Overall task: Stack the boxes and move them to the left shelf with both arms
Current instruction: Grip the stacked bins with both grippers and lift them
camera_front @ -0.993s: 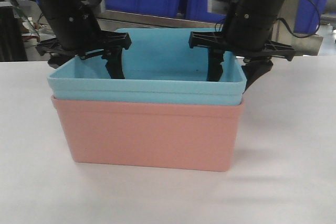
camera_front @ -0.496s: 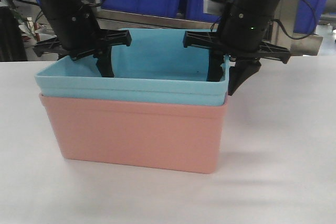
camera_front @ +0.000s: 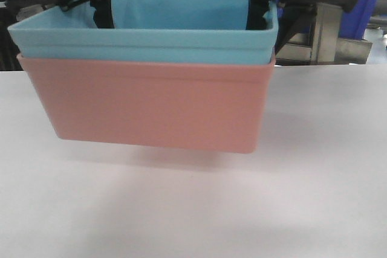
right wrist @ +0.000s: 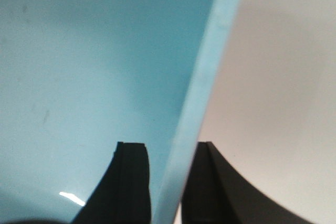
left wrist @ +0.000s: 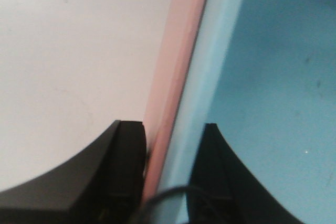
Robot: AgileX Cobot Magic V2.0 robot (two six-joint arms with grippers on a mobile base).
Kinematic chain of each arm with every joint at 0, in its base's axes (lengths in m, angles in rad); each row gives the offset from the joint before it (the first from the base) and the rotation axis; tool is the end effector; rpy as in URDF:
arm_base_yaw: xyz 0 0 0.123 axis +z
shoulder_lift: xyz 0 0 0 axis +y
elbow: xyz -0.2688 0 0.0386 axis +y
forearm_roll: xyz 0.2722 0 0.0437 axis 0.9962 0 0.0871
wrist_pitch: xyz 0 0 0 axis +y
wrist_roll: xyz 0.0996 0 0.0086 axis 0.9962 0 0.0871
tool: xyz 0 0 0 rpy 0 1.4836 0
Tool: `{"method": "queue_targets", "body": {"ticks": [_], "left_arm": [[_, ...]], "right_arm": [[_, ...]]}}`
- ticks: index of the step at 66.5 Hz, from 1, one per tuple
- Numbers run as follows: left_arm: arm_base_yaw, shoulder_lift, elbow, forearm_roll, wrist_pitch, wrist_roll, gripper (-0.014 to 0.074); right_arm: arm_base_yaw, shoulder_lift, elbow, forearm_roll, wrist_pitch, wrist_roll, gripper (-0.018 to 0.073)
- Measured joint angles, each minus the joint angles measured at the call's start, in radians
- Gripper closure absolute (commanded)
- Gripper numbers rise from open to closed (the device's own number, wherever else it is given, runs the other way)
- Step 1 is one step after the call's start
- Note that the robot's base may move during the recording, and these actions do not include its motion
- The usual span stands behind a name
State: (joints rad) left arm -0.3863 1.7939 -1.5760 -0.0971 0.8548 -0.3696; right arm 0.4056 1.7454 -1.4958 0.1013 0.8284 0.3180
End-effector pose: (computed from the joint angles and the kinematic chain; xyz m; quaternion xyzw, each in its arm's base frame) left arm 0.3933 -0.1679 0.2774 -0.0119 0.9565 -0.1475 0.2515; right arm 0.3775 0.1702 0.2728 -0.0198 0.9571 0.1437 0.2510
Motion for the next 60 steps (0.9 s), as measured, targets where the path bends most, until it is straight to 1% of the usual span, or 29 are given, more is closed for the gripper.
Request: {"method": "queue_targets", "body": {"ticks": [8,13,23,34,44,52,60], "left_arm": [[-0.011,-0.059,0.0,0.002,0.031,-0.035,0.0599],[-0.029,-0.103,0.0,0.032,0.05,-0.066,0.0599],[-0.088,-0.164,0.0,0.139,0.073,-0.14,0.0599],[-0.18,-0.186,0.0,0.318,0.142,-0.228,0.0599],[-0.251,-0.186,0.008,0.435,0.183,-0.305,0.0599],[-0.281,-0.182,0.008,0.479,0.202,-0.328,0.0599],[-0.295,-0.162,0.008,0.499,0.222,-0.331,0.0599]], "right_arm": [[0.012,-0.063,0.0,-0.024,0.019,0.015,0.0503],[0.03,-0.097,0.0,-0.053,0.031,0.028,0.0503],[0.092,-0.14,0.0,-0.144,0.053,0.076,0.0503],[0.184,-0.146,0.0,-0.259,0.097,0.157,0.0503],[0.249,-0.146,0.0,-0.359,0.139,0.241,0.0503],[0.282,-0.148,0.009,-0.419,0.153,0.29,0.0503],[0.297,-0.148,0.01,-0.441,0.16,0.315,0.0503]]}}
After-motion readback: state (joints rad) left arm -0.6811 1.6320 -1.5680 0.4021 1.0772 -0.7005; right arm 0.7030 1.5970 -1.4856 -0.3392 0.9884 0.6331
